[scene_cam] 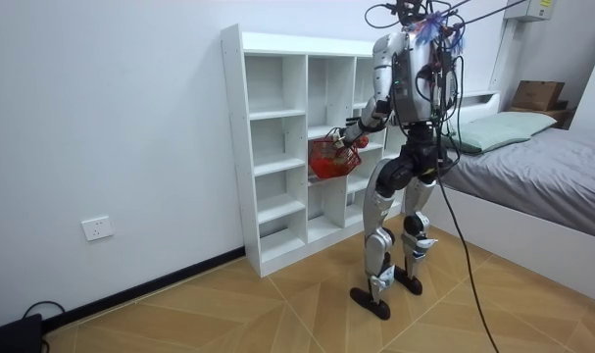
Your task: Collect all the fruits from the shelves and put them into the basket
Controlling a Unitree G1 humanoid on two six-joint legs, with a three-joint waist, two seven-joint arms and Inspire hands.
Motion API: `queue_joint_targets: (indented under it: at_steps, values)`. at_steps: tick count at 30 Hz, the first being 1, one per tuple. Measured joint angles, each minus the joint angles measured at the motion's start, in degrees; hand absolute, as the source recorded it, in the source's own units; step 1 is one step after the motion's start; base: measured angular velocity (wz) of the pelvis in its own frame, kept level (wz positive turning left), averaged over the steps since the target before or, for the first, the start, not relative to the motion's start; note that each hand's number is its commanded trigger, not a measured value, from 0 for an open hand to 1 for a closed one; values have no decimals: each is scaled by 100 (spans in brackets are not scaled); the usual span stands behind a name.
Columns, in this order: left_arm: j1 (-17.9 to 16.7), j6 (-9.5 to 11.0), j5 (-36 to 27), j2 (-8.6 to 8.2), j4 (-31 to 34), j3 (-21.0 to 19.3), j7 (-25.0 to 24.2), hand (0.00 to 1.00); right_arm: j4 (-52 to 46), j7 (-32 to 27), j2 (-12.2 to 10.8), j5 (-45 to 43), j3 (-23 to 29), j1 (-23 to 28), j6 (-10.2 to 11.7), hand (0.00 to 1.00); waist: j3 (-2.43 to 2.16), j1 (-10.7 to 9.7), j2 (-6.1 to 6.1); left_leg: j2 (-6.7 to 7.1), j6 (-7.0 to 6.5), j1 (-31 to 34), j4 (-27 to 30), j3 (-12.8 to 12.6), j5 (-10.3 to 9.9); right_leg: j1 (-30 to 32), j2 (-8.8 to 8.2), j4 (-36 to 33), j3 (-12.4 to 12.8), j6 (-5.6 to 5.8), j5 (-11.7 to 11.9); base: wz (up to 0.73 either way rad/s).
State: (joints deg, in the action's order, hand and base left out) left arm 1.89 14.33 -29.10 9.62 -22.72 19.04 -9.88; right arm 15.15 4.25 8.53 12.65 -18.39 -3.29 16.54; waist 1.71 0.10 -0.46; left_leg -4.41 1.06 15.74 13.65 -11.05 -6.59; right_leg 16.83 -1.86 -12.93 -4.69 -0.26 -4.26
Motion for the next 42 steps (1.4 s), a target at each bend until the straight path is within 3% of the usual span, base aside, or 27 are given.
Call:
queue_joint_targets:
  at_steps: [20,25,30,42]
  values:
    - [-36,-2,220,-18,-211,-280,-91,100,-5,-305,18,-205,103,2,-1,0,-16,-3,1,-3,-3,-40,43,0,2,-22,-4,-70,13,-1,0,0]
    - [-36,-2,274,6,-211,-328,-91,100,-5,-539,59,-388,188,2,0,0,-42,-7,-3,-4,-3,-38,73,1,2,-29,-6,-85,11,-1,1,0]
    - [-252,-9,283,7,-211,-334,-90,100,-4,-705,85,-399,233,30,0,0,-103,-136,-14,-3,-9,-69,71,19,6,-60,-7,-76,3,-2,1,1]
    - [-371,-23,317,14,-637,-360,-27,100,12,-1579,65,-390,625,322,34,0,-99,-188,-38,-1,-6,-150,-25,-33,11,-72,5,-50,50,-5,3,-2]
